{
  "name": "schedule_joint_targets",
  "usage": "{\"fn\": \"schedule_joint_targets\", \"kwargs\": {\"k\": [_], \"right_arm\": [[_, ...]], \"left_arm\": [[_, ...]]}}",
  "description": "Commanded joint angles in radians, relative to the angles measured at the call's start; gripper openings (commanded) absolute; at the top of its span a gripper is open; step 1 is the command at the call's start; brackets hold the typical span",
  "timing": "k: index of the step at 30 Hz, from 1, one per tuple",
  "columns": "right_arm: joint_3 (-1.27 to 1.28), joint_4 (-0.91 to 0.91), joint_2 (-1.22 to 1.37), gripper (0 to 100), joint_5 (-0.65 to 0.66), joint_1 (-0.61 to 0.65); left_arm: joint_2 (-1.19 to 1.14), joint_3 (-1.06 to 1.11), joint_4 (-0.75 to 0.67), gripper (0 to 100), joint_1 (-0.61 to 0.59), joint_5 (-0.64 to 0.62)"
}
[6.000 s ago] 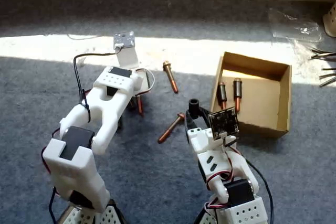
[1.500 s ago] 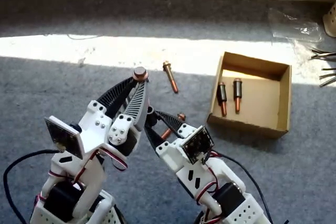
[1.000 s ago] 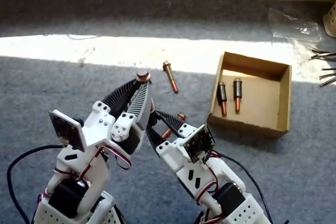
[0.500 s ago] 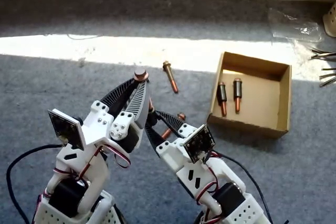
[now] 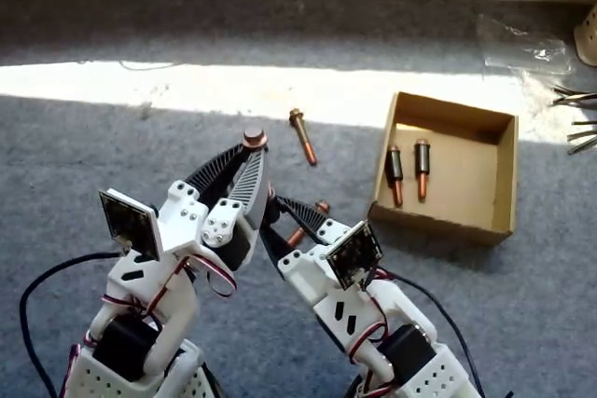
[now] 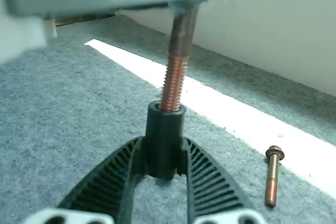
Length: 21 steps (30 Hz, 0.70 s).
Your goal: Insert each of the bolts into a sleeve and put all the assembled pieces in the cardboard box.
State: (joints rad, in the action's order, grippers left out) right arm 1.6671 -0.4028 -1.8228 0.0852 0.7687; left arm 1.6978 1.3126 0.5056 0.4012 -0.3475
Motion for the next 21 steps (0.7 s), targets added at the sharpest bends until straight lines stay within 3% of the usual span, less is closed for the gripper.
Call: {"fn": "schedule_joint_targets", "kwargs": {"k": [1, 21], "right_arm": [[0.142, 0.004, -0.015, 0.5, -0.008, -0.045], [0.142, 0.004, -0.015, 0.5, -0.009, -0.074]], "left_arm": [[0.012, -0.005, -0.032, 1, -0.01, -0.008], [0.013, 0.143, -0.021, 1, -0.007, -0.003]]}}
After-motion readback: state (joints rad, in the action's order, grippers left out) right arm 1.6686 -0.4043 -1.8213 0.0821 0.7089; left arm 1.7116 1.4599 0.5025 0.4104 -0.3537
